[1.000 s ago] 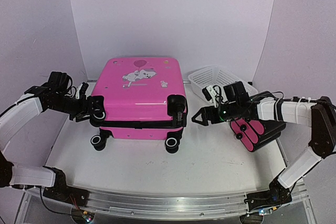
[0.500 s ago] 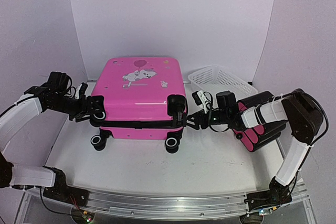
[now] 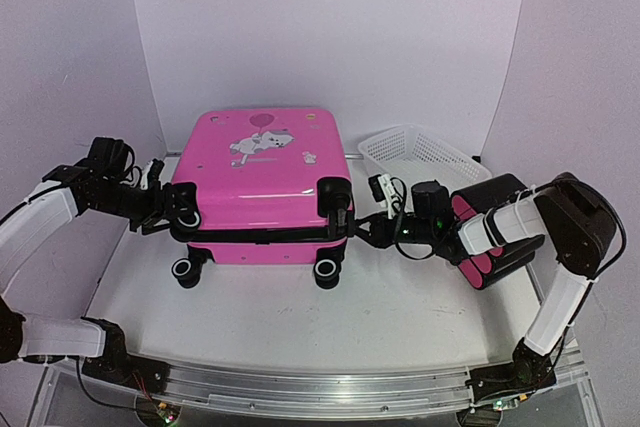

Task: Open, take out, and arrange the luggage

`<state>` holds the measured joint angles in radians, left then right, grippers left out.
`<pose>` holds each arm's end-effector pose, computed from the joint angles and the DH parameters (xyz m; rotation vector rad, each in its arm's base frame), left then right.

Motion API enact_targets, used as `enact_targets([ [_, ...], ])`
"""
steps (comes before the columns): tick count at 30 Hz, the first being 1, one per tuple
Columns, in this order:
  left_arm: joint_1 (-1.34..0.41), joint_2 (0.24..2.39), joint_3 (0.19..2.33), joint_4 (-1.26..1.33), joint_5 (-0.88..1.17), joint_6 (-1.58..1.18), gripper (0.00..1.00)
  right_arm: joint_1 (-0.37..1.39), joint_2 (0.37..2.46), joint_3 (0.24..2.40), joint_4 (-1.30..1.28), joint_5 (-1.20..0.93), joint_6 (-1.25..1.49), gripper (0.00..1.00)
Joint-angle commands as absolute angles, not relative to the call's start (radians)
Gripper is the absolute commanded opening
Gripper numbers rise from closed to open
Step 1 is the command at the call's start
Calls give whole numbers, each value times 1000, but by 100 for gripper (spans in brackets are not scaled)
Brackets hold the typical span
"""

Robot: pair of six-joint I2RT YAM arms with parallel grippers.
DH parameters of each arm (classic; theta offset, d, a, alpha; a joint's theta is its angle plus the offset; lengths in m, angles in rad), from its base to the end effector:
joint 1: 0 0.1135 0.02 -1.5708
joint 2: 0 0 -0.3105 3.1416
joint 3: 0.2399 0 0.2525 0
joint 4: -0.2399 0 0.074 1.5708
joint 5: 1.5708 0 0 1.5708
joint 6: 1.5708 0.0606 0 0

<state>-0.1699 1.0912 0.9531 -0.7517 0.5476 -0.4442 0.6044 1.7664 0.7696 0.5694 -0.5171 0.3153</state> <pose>0.1988 -0.0661 0.3169 -0.0953 2.5079 -0.9360 0.2950 0.2401 0.1922 -0.6507 2.0099 1.0883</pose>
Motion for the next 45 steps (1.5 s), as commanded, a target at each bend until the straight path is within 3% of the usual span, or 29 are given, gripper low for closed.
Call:
enact_targets([
  [1, -179, 1058, 953, -721, 598, -460, 61, 670, 1750, 746, 661, -459, 361, 9],
  [5, -179, 1051, 950, -721, 591, -464, 60, 700, 1764, 749, 703, -459, 413, 0],
  [14, -179, 1012, 928, -698, 553, -509, 55, 809, 1697, 679, 756, -287, 535, 0],
  [20, -179, 963, 895, -657, 495, -568, 45, 957, 1700, 622, 856, -95, 549, 0],
  [28, -179, 947, 862, -623, 498, -603, 43, 1041, 1810, 636, 1080, -63, 588, 0],
  [30, -178, 939, 862, -623, 504, -604, 43, 1022, 1762, 587, 1037, -3, 598, 15],
  [36, -179, 931, 869, -625, 519, -589, 44, 898, 1551, 564, 531, -88, 580, 42],
  [40, -178, 914, 920, -684, 488, -535, 62, 897, 1410, 668, 13, -62, 548, 67],
  [42, -179, 908, 983, -756, 449, -487, 72, 896, 1349, 718, -200, -28, 585, 85],
  [45, -186, 881, 1097, -846, 397, -441, 86, 895, 1253, 797, -408, 0, 638, 97],
])
